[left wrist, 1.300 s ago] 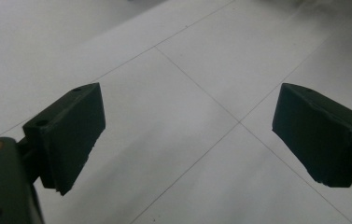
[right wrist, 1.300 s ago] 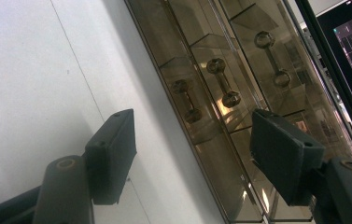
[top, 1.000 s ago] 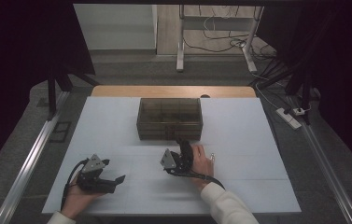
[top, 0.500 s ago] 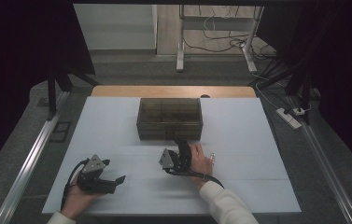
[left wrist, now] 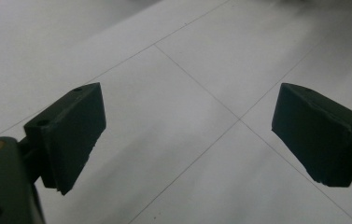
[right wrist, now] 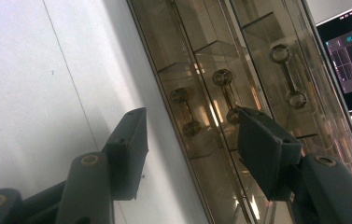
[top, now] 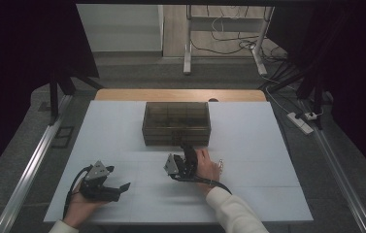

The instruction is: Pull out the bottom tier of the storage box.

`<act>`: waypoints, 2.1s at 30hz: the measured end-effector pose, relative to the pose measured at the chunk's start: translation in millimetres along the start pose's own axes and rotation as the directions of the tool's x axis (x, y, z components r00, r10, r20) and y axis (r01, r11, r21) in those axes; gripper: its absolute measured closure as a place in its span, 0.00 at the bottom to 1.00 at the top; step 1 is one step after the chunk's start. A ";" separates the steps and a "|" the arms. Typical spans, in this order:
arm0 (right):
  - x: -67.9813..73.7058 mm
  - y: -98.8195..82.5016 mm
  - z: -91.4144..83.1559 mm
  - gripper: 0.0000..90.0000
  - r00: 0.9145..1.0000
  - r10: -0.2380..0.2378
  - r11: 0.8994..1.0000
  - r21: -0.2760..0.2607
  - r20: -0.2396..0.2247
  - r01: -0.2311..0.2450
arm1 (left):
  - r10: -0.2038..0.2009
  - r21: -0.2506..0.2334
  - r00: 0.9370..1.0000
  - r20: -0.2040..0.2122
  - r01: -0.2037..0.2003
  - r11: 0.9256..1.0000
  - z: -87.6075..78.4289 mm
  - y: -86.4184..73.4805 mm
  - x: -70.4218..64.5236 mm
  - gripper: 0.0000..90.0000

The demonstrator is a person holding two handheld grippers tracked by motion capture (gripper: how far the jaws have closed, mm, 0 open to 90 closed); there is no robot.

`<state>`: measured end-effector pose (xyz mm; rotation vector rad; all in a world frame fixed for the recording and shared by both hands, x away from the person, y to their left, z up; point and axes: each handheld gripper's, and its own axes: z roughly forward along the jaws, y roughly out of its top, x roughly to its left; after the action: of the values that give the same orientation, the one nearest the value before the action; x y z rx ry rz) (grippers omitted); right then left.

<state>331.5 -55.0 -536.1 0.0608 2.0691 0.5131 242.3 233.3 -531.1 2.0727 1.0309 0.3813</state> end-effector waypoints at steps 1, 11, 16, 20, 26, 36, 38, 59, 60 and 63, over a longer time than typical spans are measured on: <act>0.0 0.1 0.3 0.48 1.000 -0.001 1.000 0.000 0.000 0.001 | 0.000 0.000 1.000 0.000 0.000 1.000 0.0 0.0 0.0 0.11; 0.8 1.6 2.6 0.50 1.000 -0.011 1.000 -0.020 0.021 0.012 | 0.001 0.001 1.000 -0.003 -0.001 1.000 0.0 -0.2 -0.2 0.11; 0.7 1.8 3.8 0.52 0.999 -0.028 1.000 -0.004 0.021 0.028 | 0.002 0.001 1.000 -0.003 -0.002 1.000 -0.2 -0.3 -0.1 0.11; 1.8 1.5 5.7 0.55 0.999 -0.042 0.999 -0.005 0.023 0.042 | 0.002 0.002 1.000 -0.004 -0.002 1.000 0.1 -0.3 -0.1 0.11; 2.9 2.2 7.3 0.58 0.999 -0.053 0.999 -0.003 0.014 0.053 | 0.003 0.002 1.000 -0.005 -0.003 1.000 0.0 -0.3 -0.1 0.11; 3.4 -0.5 14.0 0.65 0.999 -0.049 0.999 0.003 -0.012 0.049 | 0.004 0.004 1.000 -0.005 -0.004 1.000 0.1 -0.4 -0.1 0.11; 2.2 -0.5 14.0 0.66 0.998 -0.065 0.998 0.019 -0.021 0.065 | 0.004 0.004 1.000 -0.006 -0.004 1.000 0.0 -0.4 -0.1 0.11; 1.3 -0.2 24.3 0.73 0.997 -0.067 0.997 0.024 -0.031 0.067 | 0.008 0.004 1.000 -0.008 -0.008 1.000 -0.1 -0.6 -0.1 0.11; 1.5 -0.1 24.5 0.73 0.998 -0.063 0.998 0.023 -0.030 0.063 | 0.008 0.004 1.000 -0.008 -0.008 1.000 -0.1 -0.6 -0.1 0.11; 0.8 0.8 24.4 0.74 0.997 -0.074 0.997 0.032 -0.029 0.075 | 0.009 0.005 1.000 -0.009 -0.009 1.000 -0.1 -0.7 -0.1 0.11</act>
<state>351.3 -46.0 -547.2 -0.0039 2.0985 0.4359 241.8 233.5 -531.6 2.0822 1.0293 0.3927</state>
